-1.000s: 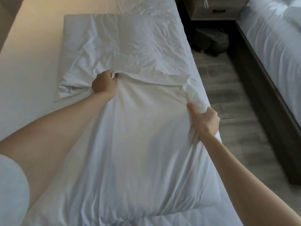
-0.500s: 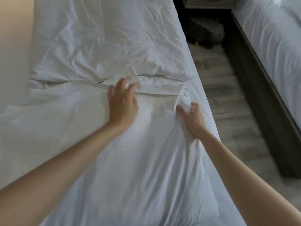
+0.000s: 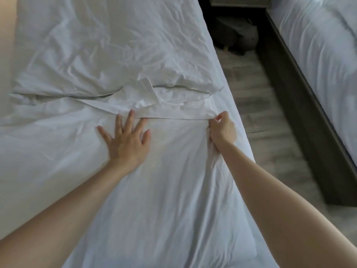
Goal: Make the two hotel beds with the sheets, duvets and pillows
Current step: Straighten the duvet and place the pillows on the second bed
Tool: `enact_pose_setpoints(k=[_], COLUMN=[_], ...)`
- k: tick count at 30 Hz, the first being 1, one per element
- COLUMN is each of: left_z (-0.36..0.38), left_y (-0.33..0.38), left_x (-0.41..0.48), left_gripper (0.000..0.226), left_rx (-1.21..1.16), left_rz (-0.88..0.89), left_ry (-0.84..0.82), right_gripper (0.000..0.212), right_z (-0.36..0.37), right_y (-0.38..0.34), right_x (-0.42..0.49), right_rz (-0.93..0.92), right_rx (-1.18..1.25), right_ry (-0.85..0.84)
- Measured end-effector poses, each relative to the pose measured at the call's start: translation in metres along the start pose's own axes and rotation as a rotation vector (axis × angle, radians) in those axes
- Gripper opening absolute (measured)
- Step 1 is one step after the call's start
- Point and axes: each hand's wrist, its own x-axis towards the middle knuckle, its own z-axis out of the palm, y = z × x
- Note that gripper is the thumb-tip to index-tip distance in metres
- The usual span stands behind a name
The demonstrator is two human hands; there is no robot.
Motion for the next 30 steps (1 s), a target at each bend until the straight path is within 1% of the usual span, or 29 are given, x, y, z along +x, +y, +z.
enact_pose_setpoints(k=[1, 3, 5, 6, 7, 8, 9, 10, 11, 12, 13, 15, 18, 20, 22, 23, 24, 25, 27, 28, 29, 30], left_z=[0.003, 0.006, 0.006, 0.006, 0.005, 0.005, 0.004, 0.003, 0.001, -0.001, -0.003, -0.007, -0.017, -0.021, -0.020, -0.018, -0.015, -0.014, -0.013, -0.013, -0.013, -0.013], left_y=[0.000, 0.002, 0.002, 0.001, 0.000, 0.000, -0.001, -0.001, 0.000, 0.000, 0.001, 0.002, 0.013, 0.025, 0.028, 0.026, 0.023, 0.018, 0.012, 0.010, 0.009, 0.009], left_x=[-0.001, -0.001, 0.000, 0.000, 0.000, 0.000, 0.001, 0.001, 0.001, 0.001, 0.001, -0.001, -0.014, -0.026, -0.033, -0.034, -0.033, -0.030, -0.029, -0.032, -0.037, -0.042], left_gripper=[0.052, 0.052, 0.053, 0.054, 0.054, 0.053, 0.053, 0.052, 0.052, 0.052, 0.052, 0.050, 0.047, 0.048, 0.049, 0.050, 0.051, 0.051, 0.053, 0.053, 0.054, 0.053], left_rx=[-0.010, -0.029, -0.027, -0.028, -0.034, -0.042, -0.050, -0.056, -0.059, -0.059, -0.058, -0.075, -0.169, -0.221, -0.200, -0.187, -0.183, -0.187, -0.201, -0.205, -0.217, -0.242], left_rz=[-0.004, -0.019, -0.032, -0.035, -0.035, -0.034, -0.035, -0.034, -0.034, -0.033, -0.031, -0.039, -0.051, -0.001, 0.049, 0.055, 0.054, 0.054, 0.067, 0.082, 0.102, 0.122], left_ry=[-0.010, -0.016, -0.037, -0.052, -0.063, -0.073, -0.083, -0.093, -0.106, -0.118, -0.130, -0.134, -0.042, 0.010, 0.000, -0.022, -0.052, -0.083, -0.094, -0.062, -0.014, 0.038], right_gripper=[0.018, 0.035, 0.046, 0.048, 0.049, 0.052, 0.056, 0.063, 0.073, 0.080, 0.083, 0.074, 0.057, 0.054, 0.056, 0.055, 0.053, 0.049, 0.033, 0.025, 0.026, 0.033], right_z=[0.000, -0.006, -0.016, -0.022, -0.026, -0.030, -0.033, -0.035, -0.036, -0.036, -0.036, -0.038, -0.048, -0.060, -0.067, -0.065, -0.059, -0.051, -0.034, -0.031, -0.031, -0.035], right_y=[-0.003, -0.009, -0.007, 0.000, 0.014, 0.029, 0.046, 0.062, 0.076, 0.086, 0.092, 0.090, 0.083, 0.083, 0.088, 0.093, 0.099, 0.102, 0.104, 0.100, 0.093, 0.084], right_x=[-0.003, -0.015, -0.039, -0.054, -0.068, -0.082, -0.093, -0.102, -0.110, -0.118, -0.126, -0.138, -0.145, -0.143, -0.143, -0.143, -0.143, -0.142, -0.134, -0.129, -0.122, -0.114], right_rz=[-0.047, -0.188, -0.316, -0.323, -0.276, -0.173, -0.029, 0.111, 0.202, 0.238, 0.233, 0.198, 0.115, 0.090, 0.098, 0.120, 0.151, 0.188, 0.241, 0.226, 0.151, 0.040], right_rx=[-0.050, -0.118, -0.059, -0.007, 0.052, 0.126, 0.210, 0.256, 0.246, 0.219, 0.187, 0.155, 0.165, 0.215, 0.221, 0.197, 0.158, 0.117, 0.066, 0.050, 0.032, 0.014], right_ry=[0.024, 0.098, 0.136, 0.118, 0.075, 0.006, -0.079, -0.161, -0.232, -0.281, -0.304, -0.314, -0.276, -0.149, -0.019, 0.006, 0.004, -0.032, -0.104, -0.102, -0.059, -0.003])
